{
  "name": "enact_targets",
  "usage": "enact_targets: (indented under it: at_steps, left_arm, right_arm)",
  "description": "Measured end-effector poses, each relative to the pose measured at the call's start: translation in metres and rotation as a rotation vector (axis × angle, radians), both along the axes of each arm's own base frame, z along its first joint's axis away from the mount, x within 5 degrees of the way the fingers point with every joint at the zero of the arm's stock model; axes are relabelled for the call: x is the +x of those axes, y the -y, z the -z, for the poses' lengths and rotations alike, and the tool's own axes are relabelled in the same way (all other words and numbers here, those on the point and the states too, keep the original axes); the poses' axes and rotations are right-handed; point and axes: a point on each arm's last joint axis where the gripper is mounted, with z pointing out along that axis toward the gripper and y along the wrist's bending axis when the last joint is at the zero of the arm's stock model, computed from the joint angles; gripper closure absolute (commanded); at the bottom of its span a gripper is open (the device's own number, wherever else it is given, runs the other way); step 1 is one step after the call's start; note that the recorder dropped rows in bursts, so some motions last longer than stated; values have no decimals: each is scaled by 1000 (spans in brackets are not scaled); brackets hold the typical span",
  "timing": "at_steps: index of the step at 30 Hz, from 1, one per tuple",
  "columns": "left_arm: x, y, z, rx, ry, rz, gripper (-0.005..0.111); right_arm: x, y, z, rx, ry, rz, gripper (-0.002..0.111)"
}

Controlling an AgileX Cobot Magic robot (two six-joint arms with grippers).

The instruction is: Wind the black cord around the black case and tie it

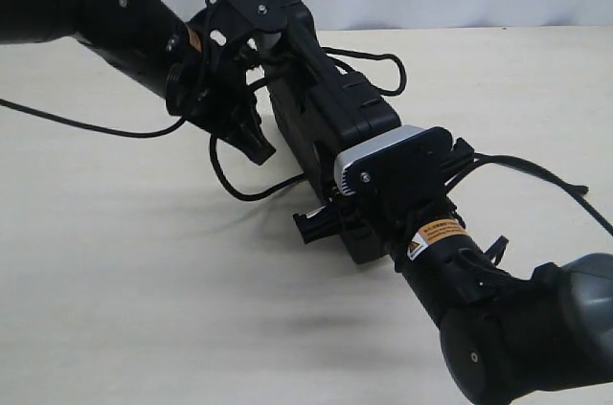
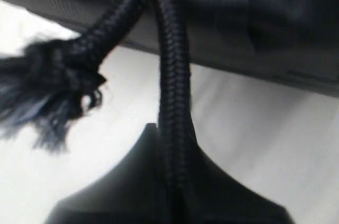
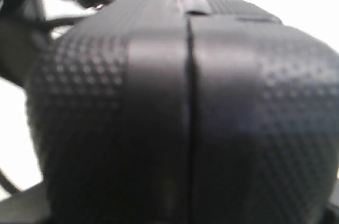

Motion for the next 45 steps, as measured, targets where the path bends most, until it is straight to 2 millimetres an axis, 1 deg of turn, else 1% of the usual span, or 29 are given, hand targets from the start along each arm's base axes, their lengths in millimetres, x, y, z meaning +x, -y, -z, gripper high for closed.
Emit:
enact_targets:
  at_steps: [3, 5, 7, 11, 15, 19, 22, 26, 32, 34, 35, 38, 39, 40, 41, 43, 45]
  left_arm:
    - [5, 4, -15, -21, 28, 3, 107]
    - [8, 6, -22, -32, 43, 5, 107]
    - [8, 6, -22, -35, 43, 5, 107]
    - [12, 11, -16, -57, 15, -2, 107]
    - [16, 18, -21, -95, 17, 6, 107]
    - [17, 23, -19, -95, 27, 23, 107]
    - [16, 28, -14, -89, 26, 36, 107]
    - [17, 30, -8, -77, 10, 41, 107]
    - [16, 30, -7, -74, 5, 44, 106]
    - [16, 30, -7, -70, 6, 46, 100]
    - [16, 29, -7, -64, 7, 49, 88]
    - [16, 28, -6, -39, 15, 62, 65]
    - [16, 28, -6, -35, 15, 62, 51]
    - [16, 27, -6, -29, 13, 65, 47]
    - [16, 27, -6, -27, 13, 66, 39]
    - [15, 26, -10, -24, 19, 70, 34]
    - [11, 24, -21, -31, 35, 75, 31]
  right_arm:
    - [0, 0, 0, 0, 0, 0, 104]
    - [0, 0, 0, 2, -1, 0, 104]
    - [0, 0, 0, 2, -1, 0, 104]
    - [0, 0, 0, 1, 1, -6, 104]
    - [-1, -1, 0, 1, 2, -13, 104]
    - [0, 0, 0, 9, -3, -4, 104]
    - [0, 1, 0, 15, -8, 11, 104]
    - [1, 1, 0, 15, -8, 14, 104]
    - [0, 1, 0, 12, -7, 12, 104]
    - [0, 1, 0, 12, -7, 12, 104]
    - [0, 1, 0, 10, -7, 12, 104]
    - [0, 1, 0, 7, -4, 6, 104]
    - [0, 1, 0, 7, -3, 4, 104]
    - [0, 1, 0, 7, -3, 3, 104]
    - [0, 1, 0, 7, -3, 3, 104]
    - [0, 1, 0, 7, -3, 3, 104]
    - [0, 1, 0, 7, -3, 3, 104]
